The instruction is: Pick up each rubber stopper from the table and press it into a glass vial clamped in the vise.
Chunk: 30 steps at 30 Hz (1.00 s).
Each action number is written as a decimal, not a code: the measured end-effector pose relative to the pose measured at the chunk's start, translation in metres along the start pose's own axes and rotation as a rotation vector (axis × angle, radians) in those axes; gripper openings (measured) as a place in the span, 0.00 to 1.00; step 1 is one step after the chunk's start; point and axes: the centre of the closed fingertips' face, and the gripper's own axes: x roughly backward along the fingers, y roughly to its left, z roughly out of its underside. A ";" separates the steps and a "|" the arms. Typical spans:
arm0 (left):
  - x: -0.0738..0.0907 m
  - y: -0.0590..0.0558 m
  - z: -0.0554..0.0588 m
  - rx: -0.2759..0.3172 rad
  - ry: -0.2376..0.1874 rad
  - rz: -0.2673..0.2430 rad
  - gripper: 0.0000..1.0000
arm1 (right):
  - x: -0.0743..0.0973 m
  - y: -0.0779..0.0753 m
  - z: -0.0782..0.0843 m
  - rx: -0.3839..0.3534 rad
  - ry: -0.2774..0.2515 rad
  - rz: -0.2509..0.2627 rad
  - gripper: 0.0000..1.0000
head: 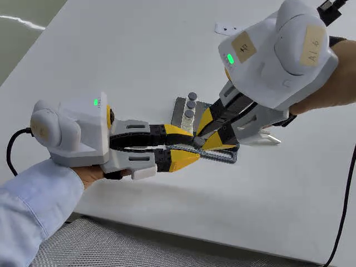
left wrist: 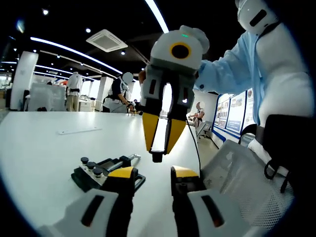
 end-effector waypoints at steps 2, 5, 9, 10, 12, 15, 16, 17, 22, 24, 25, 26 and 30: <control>0.002 0.006 0.003 -0.010 0.012 -0.037 0.28 | 0.000 -0.008 0.004 -0.012 0.031 0.036 0.06; 0.006 0.017 0.007 -0.021 0.030 -0.101 0.44 | -0.001 -0.020 0.008 -0.034 0.049 0.062 0.06; 0.010 0.024 0.012 -0.032 0.048 -0.139 0.57 | -0.001 -0.032 0.014 -0.059 0.081 0.103 0.06; 0.012 0.026 0.016 -0.029 0.068 -0.149 0.58 | -0.001 -0.035 0.016 -0.063 0.086 0.116 0.06; 0.014 0.029 0.021 -0.036 0.090 -0.161 0.60 | -0.002 -0.041 0.018 -0.075 0.092 0.125 0.06; 0.016 0.031 0.024 -0.048 0.105 -0.177 0.63 | -0.004 -0.047 0.021 -0.082 0.099 0.132 0.06; 0.017 0.032 0.025 -0.049 0.111 -0.182 0.64 | -0.005 -0.049 0.022 -0.086 0.102 0.135 0.06; 0.018 0.033 0.026 -0.044 0.117 -0.185 0.65 | -0.006 -0.050 0.024 -0.089 0.110 0.141 0.06; 0.020 0.037 0.026 -0.034 0.122 -0.207 0.69 | -0.014 -0.061 0.030 -0.094 0.130 0.146 0.06; 0.021 0.039 0.028 -0.027 0.132 -0.212 0.71 | -0.017 -0.065 0.031 -0.107 0.135 0.152 0.06; 0.021 0.040 0.029 -0.014 0.138 -0.219 0.72 | -0.019 -0.067 0.032 -0.110 0.141 0.154 0.06; 0.021 0.041 0.029 -0.015 0.139 -0.222 0.74 | -0.021 -0.068 0.033 -0.113 0.145 0.156 0.06; 0.021 0.041 0.028 -0.028 0.139 -0.222 0.74 | -0.030 -0.076 0.035 -0.130 0.157 0.157 0.06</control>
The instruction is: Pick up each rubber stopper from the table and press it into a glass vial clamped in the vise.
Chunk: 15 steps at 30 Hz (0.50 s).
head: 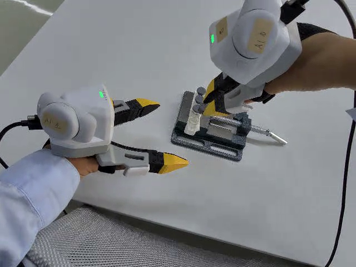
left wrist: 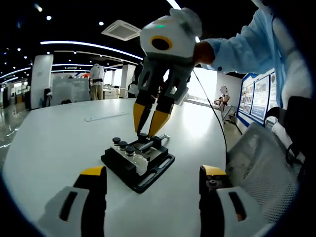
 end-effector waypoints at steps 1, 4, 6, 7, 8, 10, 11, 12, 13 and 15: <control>0.000 0.000 0.000 0.002 -0.001 0.002 0.74 | -0.001 0.001 0.000 -0.003 0.005 0.000 0.06; 0.000 0.000 0.000 0.008 0.003 0.000 0.75 | -0.008 0.000 0.002 -0.004 0.020 -0.008 0.06; 0.000 0.001 0.000 0.014 0.000 -0.007 0.76 | -0.012 0.000 0.004 -0.008 0.029 -0.016 0.06; 0.000 0.001 0.001 0.020 0.006 -0.007 0.77 | -0.014 0.000 0.005 -0.010 0.033 -0.017 0.06; -0.001 0.001 0.002 0.019 0.010 -0.008 0.78 | -0.016 0.000 0.006 -0.012 0.037 -0.020 0.06; 0.000 0.001 0.003 0.018 0.019 -0.008 0.79 | -0.018 0.002 0.007 -0.012 0.042 -0.022 0.06; 0.000 0.001 0.003 0.022 0.016 -0.006 0.79 | -0.019 0.002 0.007 -0.010 0.042 -0.024 0.06; 0.000 0.001 0.002 0.024 0.011 -0.007 0.80 | -0.020 0.003 0.007 -0.010 0.044 -0.026 0.06; 0.000 0.001 0.003 0.024 0.014 -0.008 0.80 | -0.020 0.003 0.007 -0.008 0.045 -0.026 0.06; 0.001 0.002 0.004 0.029 0.017 -0.009 0.80 | -0.021 0.004 0.007 -0.007 0.045 -0.030 0.06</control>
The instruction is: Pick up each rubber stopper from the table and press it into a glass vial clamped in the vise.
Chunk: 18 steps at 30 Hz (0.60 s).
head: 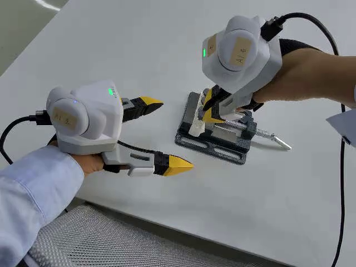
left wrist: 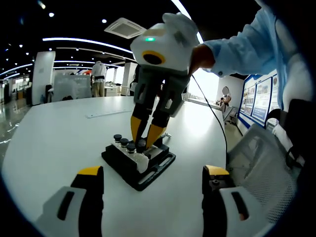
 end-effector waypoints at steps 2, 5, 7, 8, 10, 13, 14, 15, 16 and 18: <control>0.000 0.001 0.001 0.003 0.004 -0.001 0.79 | -0.001 0.000 0.000 0.002 0.003 0.002 0.06; 0.002 0.001 0.001 0.001 0.001 -0.006 0.79 | -0.003 0.000 0.001 0.000 0.004 0.000 0.06; 0.002 0.001 0.000 0.000 0.000 -0.008 0.78 | -0.004 0.001 0.002 0.002 0.008 -0.003 0.06; 0.003 0.002 0.000 0.001 0.000 -0.008 0.79 | -0.004 0.001 0.002 0.005 0.010 -0.003 0.06; 0.003 0.002 0.001 0.003 0.001 -0.010 0.79 | -0.005 0.001 0.004 0.016 0.019 0.001 0.06; 0.003 0.002 0.002 0.003 0.002 -0.010 0.79 | -0.005 0.001 0.003 0.022 0.017 0.000 0.06; 0.003 0.002 0.002 0.003 0.003 -0.010 0.79 | -0.006 0.001 0.003 0.025 0.019 -0.001 0.06; 0.003 0.002 0.002 0.003 0.002 -0.010 0.79 | -0.007 0.001 0.003 0.028 0.021 -0.002 0.06; 0.003 0.001 0.002 0.005 0.001 -0.009 0.79 | -0.008 0.001 0.004 0.029 0.021 -0.002 0.06; 0.003 0.002 0.003 0.002 0.005 -0.011 0.79 | -0.009 0.001 0.003 0.033 0.022 -0.002 0.06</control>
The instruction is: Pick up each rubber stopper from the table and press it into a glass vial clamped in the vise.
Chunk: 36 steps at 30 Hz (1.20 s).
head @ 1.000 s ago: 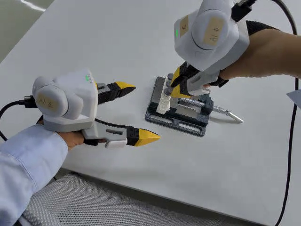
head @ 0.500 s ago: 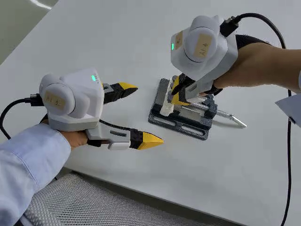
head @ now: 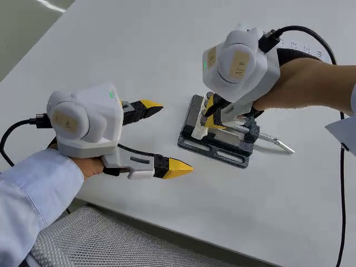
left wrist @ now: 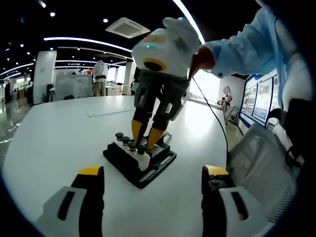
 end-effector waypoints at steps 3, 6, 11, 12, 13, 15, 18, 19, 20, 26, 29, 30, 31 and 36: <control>0.000 0.000 0.000 0.003 -0.003 -0.001 0.79 | 0.000 0.000 0.000 0.011 0.006 0.002 0.06; 0.000 0.000 0.000 0.006 -0.002 -0.001 0.78 | -0.001 0.000 0.001 0.017 0.009 0.006 0.06; 0.000 0.001 0.000 0.005 -0.002 -0.003 0.78 | -0.001 0.001 0.001 0.046 0.021 0.018 0.05; 0.000 0.001 0.001 0.006 -0.001 -0.003 0.78 | -0.001 0.001 0.001 0.054 0.026 0.020 0.05; 0.000 0.001 0.000 0.007 -0.001 -0.002 0.77 | -0.001 0.001 0.002 0.057 0.027 0.020 0.05; 0.000 0.001 0.000 0.005 -0.004 -0.004 0.77 | -0.001 0.001 0.002 0.056 0.027 0.019 0.06; 0.000 0.002 -0.001 0.006 -0.006 -0.005 0.77 | -0.001 0.001 0.001 0.053 0.025 0.018 0.06; 0.000 0.002 -0.001 0.008 -0.007 -0.005 0.77 | 0.000 0.001 0.001 0.052 0.025 0.017 0.06; 0.000 0.002 -0.001 0.008 -0.007 -0.005 0.77 | 0.000 0.001 0.001 0.050 0.026 0.016 0.06; 0.001 0.002 -0.001 0.010 -0.009 -0.007 0.77 | -0.001 -0.001 0.002 0.108 0.062 0.025 0.05; 0.001 0.002 -0.001 0.012 -0.013 -0.008 0.76 | -0.001 -0.001 0.002 0.140 0.081 0.027 0.05; 0.001 0.003 -0.001 0.012 -0.013 -0.009 0.76 | -0.001 -0.001 0.001 0.153 0.085 0.027 0.05; 0.001 0.003 -0.001 0.013 -0.014 -0.009 0.76 | -0.001 -0.001 0.001 0.158 0.090 0.028 0.05; 0.001 0.002 -0.001 0.013 -0.013 -0.009 0.76 | -0.001 0.000 0.001 0.170 0.100 0.025 0.06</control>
